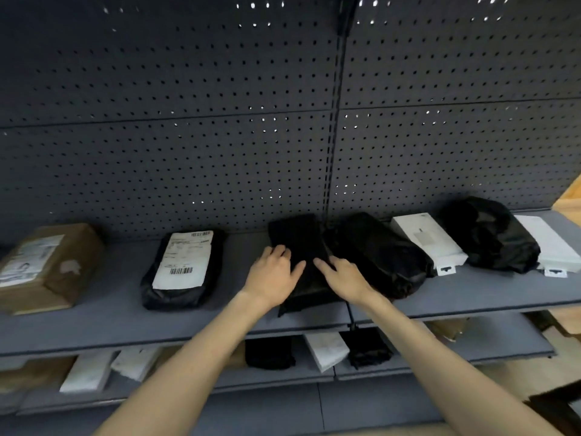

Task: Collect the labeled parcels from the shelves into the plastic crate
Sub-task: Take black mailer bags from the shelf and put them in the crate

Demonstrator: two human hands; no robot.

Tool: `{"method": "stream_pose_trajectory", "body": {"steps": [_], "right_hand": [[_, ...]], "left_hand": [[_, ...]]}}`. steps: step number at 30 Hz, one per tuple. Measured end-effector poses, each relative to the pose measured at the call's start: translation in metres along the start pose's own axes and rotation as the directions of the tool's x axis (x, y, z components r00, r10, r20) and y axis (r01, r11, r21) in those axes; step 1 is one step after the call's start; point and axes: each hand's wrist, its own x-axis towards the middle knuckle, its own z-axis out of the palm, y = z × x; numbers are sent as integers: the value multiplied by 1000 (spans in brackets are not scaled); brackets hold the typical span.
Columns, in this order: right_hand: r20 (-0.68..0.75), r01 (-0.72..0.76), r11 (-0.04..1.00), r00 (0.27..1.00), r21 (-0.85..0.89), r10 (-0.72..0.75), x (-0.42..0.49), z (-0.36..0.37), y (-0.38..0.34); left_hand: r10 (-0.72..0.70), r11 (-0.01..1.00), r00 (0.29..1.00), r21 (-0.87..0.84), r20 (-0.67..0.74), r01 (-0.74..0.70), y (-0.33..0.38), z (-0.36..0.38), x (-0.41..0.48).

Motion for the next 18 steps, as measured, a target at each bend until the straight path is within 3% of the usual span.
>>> {"method": "stream_pose_trajectory", "body": {"steps": [3,8,14,18], "right_hand": [[2,16,998,1000,54,-16,-2,3,-6],[-8,88,949,996,304,-90,-7,1,-28],[-95,194,935,980,298,-173,-13,6,-43],[-154,202,940,974,275,-164,-16,0,-38]], "left_hand": [[-69,991,997,-113,-20,66,-6,-4,-6],[-205,899,977,-384,58,212,-20,-14,-16],[-204,645,967,-723,151,249,-13,-22,-22],[-155,582,979,-788,134,200,-3,-9,-14]]}}
